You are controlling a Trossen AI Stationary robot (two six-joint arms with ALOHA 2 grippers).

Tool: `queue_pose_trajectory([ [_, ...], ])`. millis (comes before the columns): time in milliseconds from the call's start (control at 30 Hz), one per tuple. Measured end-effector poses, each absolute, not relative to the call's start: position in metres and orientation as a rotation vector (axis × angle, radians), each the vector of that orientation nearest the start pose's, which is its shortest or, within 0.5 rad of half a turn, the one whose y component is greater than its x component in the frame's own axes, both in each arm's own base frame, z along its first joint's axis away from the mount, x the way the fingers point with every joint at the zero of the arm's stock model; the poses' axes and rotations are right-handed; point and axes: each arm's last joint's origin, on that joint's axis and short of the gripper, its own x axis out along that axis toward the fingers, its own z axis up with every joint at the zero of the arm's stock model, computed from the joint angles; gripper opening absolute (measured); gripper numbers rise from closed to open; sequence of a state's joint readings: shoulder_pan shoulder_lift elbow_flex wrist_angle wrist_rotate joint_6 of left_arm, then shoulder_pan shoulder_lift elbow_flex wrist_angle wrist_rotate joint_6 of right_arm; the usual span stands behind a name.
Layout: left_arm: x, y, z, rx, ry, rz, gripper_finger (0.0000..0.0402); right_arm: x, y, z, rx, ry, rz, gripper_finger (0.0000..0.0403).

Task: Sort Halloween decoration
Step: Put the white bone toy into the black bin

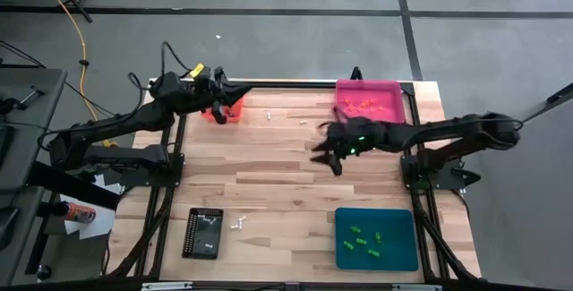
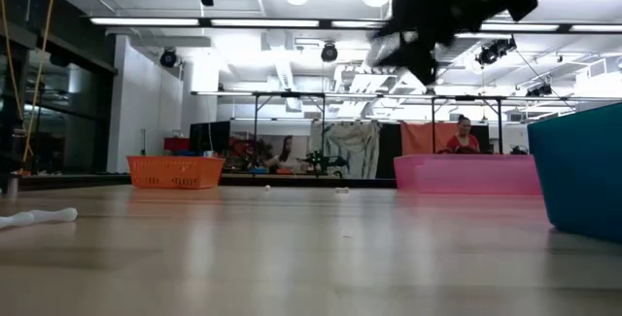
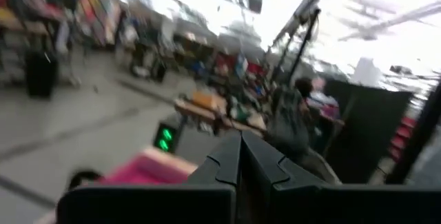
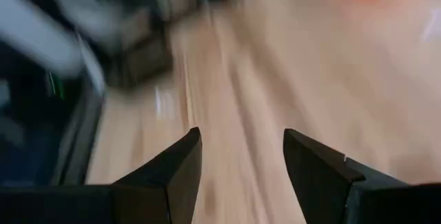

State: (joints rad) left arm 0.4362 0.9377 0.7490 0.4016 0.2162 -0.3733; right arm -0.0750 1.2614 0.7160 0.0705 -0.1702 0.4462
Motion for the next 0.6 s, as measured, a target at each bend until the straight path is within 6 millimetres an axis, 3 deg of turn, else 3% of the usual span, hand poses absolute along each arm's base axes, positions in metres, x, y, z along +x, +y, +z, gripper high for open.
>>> queue_pose_trajectory([
  [133,0.201,0.077,0.336,-0.370,-0.110,0.119,0.0000,0.264,-0.021,0.261,0.425,0.208,-0.074,0.0197],
  [300,0.215,0.061,0.319,-0.369,0.047,0.061,0.0000,0.273,-0.025,0.285,0.292,0.138,-0.072,0.0197],
  [600,0.243,0.039,0.296,-0.225,0.158,0.056,0.0000,0.281,-0.026,0.296,0.139,0.121,-0.060,0.0197],
])
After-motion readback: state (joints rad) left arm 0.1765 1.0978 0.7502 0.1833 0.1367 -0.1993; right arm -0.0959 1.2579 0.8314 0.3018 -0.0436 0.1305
